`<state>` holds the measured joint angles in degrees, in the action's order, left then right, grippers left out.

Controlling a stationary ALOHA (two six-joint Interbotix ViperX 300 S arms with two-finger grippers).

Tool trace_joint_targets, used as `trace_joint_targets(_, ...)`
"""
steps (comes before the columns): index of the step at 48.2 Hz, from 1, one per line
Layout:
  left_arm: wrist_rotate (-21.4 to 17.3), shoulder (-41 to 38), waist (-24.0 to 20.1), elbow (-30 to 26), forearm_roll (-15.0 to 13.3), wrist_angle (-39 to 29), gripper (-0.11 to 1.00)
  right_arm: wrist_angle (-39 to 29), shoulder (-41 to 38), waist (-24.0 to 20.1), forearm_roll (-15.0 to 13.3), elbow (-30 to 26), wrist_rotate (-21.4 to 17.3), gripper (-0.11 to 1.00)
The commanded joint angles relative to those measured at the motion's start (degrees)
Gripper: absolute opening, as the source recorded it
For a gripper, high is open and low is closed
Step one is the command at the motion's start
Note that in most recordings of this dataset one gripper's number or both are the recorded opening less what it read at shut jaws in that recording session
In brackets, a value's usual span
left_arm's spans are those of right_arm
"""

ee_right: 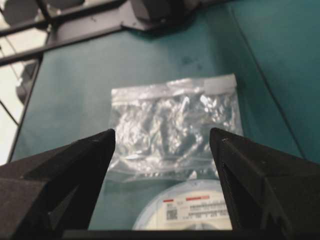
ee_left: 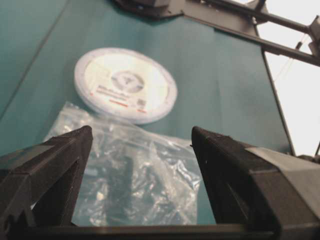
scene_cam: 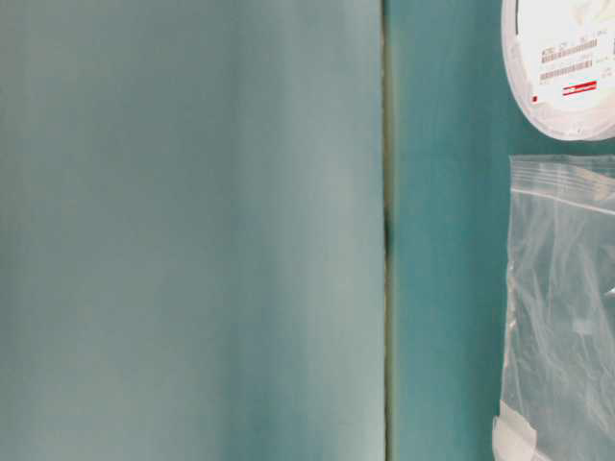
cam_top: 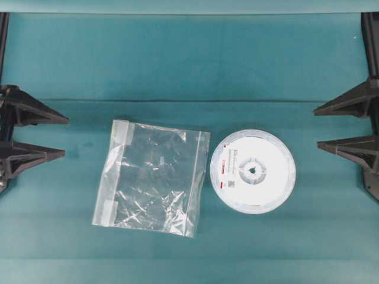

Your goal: Take out the reel from the clear zip bag.

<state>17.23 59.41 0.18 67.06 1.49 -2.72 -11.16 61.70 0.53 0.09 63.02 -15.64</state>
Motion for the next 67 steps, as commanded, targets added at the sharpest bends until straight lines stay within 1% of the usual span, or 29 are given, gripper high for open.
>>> trace_joint_targets(1,-0.09,-0.35,0.09,-1.41,0.09,0.0,0.87,0.09,-0.18,0.09,0.0,-1.41,0.79,0.92)
trace_joint_targets(13,-0.44,0.09,0.09,-1.49,0.09,-0.09,0.87,0.09,-0.26,0.09,-0.09,-1.32,0.88,0.92)
trace_joint_targets(21,-2.46,0.09,0.09,-1.49,0.09,-0.35,0.87,0.09,-0.26,0.09,0.0,-1.23,0.97,0.92)
trace_joint_targets(26,-3.08,0.09,0.09,-1.58,0.09,-0.35,0.87,0.09,-0.26,0.09,-0.09,-1.23,0.88,0.92)
trace_joint_targets(67,-3.25,0.09,0.09,-1.49,0.09,-0.44,0.87,0.18,-0.26,0.09,0.0,-0.97,0.88,0.92)
